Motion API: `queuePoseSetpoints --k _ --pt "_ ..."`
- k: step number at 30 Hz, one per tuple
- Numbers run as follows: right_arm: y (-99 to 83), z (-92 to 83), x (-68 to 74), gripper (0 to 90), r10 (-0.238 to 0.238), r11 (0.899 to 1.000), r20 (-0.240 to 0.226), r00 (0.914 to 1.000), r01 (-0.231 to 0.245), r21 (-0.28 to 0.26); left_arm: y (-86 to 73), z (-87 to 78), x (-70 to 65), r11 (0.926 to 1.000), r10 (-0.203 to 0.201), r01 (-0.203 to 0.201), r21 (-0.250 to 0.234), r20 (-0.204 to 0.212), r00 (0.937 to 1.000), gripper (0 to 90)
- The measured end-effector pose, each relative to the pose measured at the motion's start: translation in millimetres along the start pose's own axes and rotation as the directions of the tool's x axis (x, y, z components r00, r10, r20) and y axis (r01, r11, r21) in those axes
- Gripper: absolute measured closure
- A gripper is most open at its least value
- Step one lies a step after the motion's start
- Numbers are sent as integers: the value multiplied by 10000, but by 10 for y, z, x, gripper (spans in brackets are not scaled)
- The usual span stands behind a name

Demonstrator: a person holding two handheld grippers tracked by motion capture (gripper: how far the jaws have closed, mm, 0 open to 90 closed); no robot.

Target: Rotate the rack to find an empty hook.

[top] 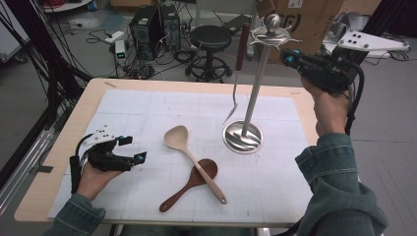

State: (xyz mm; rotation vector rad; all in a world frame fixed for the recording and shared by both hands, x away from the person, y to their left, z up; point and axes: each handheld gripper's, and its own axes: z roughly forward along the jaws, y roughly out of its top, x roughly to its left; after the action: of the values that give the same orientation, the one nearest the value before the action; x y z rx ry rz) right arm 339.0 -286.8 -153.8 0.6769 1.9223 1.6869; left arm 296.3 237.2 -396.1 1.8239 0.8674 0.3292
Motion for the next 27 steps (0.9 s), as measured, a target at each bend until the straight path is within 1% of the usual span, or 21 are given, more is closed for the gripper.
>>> queuePoseSetpoints --k 8,14,20,24,27 --pt "14 153 80 897 8 10000 -180 9998 -8 40 -2 8 -9 10000 10 -10 9 26 10000 142" --pt "34 288 140 897 -21 9999 -165 9999 23 103 0 0 -3 10000 39 -39 -19 7 10000 142" --pt "46 398 181 896 90 9998 -196 9998 -87 168 1 -3 -1 10000 51 -51 -40 15 10000 142" --pt "56 442 197 897 98 9998 -123 9999 -96 180 2 -6 -2 10000 42 -42 -45 12 10000 142" --pt "54 439 198 897 113 9998 -127 9999 -110 169 2 -7 0 10000 53 -53 -45 11 10000 142"
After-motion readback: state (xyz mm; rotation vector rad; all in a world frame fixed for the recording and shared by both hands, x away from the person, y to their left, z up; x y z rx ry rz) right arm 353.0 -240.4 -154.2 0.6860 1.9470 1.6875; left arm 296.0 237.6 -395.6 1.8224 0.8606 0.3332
